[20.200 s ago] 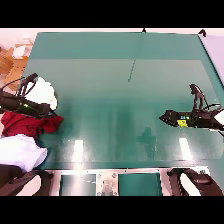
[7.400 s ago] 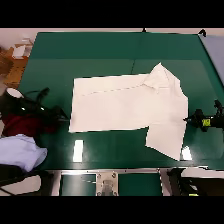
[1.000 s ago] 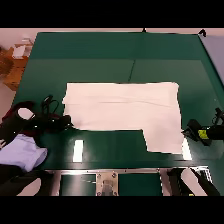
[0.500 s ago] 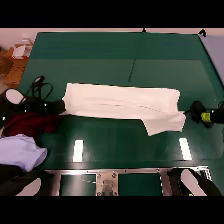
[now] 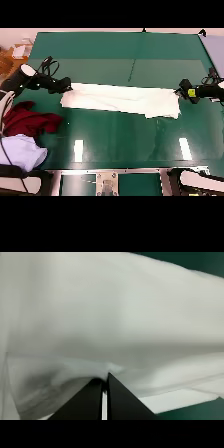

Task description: Fold the shirts.

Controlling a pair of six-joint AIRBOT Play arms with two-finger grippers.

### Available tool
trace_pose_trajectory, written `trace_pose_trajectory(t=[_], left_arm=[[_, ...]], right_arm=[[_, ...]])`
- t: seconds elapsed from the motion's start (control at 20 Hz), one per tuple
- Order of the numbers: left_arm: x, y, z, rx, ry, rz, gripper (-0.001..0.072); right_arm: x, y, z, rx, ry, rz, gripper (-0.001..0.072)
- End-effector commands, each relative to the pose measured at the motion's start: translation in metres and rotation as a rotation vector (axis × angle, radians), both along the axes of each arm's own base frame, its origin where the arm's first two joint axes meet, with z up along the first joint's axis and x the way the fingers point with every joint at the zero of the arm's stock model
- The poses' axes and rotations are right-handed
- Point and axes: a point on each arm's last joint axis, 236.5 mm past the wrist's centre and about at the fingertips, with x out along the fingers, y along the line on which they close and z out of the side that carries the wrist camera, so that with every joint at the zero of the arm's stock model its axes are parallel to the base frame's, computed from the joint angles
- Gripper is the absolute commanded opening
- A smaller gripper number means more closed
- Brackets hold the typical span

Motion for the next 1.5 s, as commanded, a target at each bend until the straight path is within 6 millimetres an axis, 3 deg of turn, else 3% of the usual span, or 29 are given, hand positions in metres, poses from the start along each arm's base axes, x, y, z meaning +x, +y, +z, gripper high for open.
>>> trace_pose_trajectory(t=[0.0, 0.05, 0.1, 0.15, 0.2, 0.3, 0.35, 0.45, 0.5, 0.65, 0.75, 0.85, 1.1, 1.15, 1.2, 1.25, 1.3, 1.35, 1.45], left_arm=[[0.032, -0.008, -0.026, -0.045, 0.002, -0.003, 0.0026], [0.037, -0.008, -0.028, -0.05, -0.008, 0.014, 0.0032], [0.043, -0.007, -0.027, -0.052, -0.026, 0.029, 0.0305], [0.049, -0.003, -0.022, -0.053, -0.05, 0.049, 0.0687], [0.054, 0.002, -0.015, -0.052, -0.067, 0.056, 0.0695], [0.063, 0.021, 0.008, -0.061, -0.086, 0.059, 0.0668], [0.065, 0.031, 0.021, -0.07, -0.09, 0.055, 0.0668], [0.067, 0.051, 0.046, -0.089, -0.092, 0.059, 0.0669], [0.067, 0.058, 0.056, -0.093, -0.096, 0.054, 0.0668], [0.063, 0.062, 0.073, -0.102, -0.093, 0.02, 0.0668], [0.061, 0.056, 0.078, -0.128, -0.092, 0.01, 0.0668], [0.062, 0.053, 0.08, -0.146, -0.094, 0.011, 0.0667], [0.06, 0.048, 0.081, -0.155, -0.087, -0.002, 0.0666], [0.059, 0.043, 0.081, -0.156, -0.087, -0.01, 0.0657], [0.058, 0.038, 0.081, -0.155, -0.088, -0.022, 0.0466], [0.058, 0.029, 0.081, -0.15, -0.096, -0.046, 0.0269], [0.058, 0.018, 0.082, -0.144, -0.109, -0.076, 0.0142], [0.058, 0.005, 0.082, -0.142, -0.117, -0.096, 0.0036], [0.058, -0.032, 0.083, -0.138, -0.143, -0.146, 0.0026]], right_arm=[[0.038, -0.006, -0.022, -0.005, -0.018, -0.026, 0.0021], [0.043, -0.007, -0.023, -0.004, -0.025, -0.027, 0.0023], [0.047, -0.01, -0.02, -0.007, -0.031, -0.026, 0.0061], [0.05, -0.014, -0.013, -0.033, -0.054, 0.008, 0.0208], [0.051, -0.02, -0.004, -0.05, -0.069, 0.044, 0.0318], [0.038, -0.039, 0.011, -0.071, -0.05, 0.12, 0.0489], [0.025, -0.048, 0.011, -0.075, -0.015, 0.154, 0.0537], [-0.009, -0.061, -0.003, -0.054, 0.068, 0.219, 0.0555], [-0.024, -0.063, -0.012, -0.034, 0.1, 0.243, 0.0604], [-0.055, -0.058, -0.05, 0.014, 0.164, 0.311, 0.0604], [-0.055, -0.043, -0.066, 0.082, 0.149, 0.352, 0.0604], [-0.04, -0.027, -0.068, 0.16, 0.073, 0.372, 0.0604], [-0.031, -0.015, -0.091, 0.272, 0.064, 0.346, 0.0602], [-0.029, -0.015, -0.094, 0.281, 0.065, 0.343, 0.0512], [-0.027, -0.016, -0.094, 0.281, 0.062, 0.343, 0.02], [-0.022, -0.019, -0.091, 0.272, 0.051, 0.343, 0.0123], [-0.017, -0.022, -0.086, 0.259, 0.037, 0.347, 0.0039], [-0.011, -0.026, -0.08, 0.246, 0.02, 0.351, 0.0022], [-0.001, -0.029, -0.059, 0.248, -0.004, 0.373, 0.0022]])
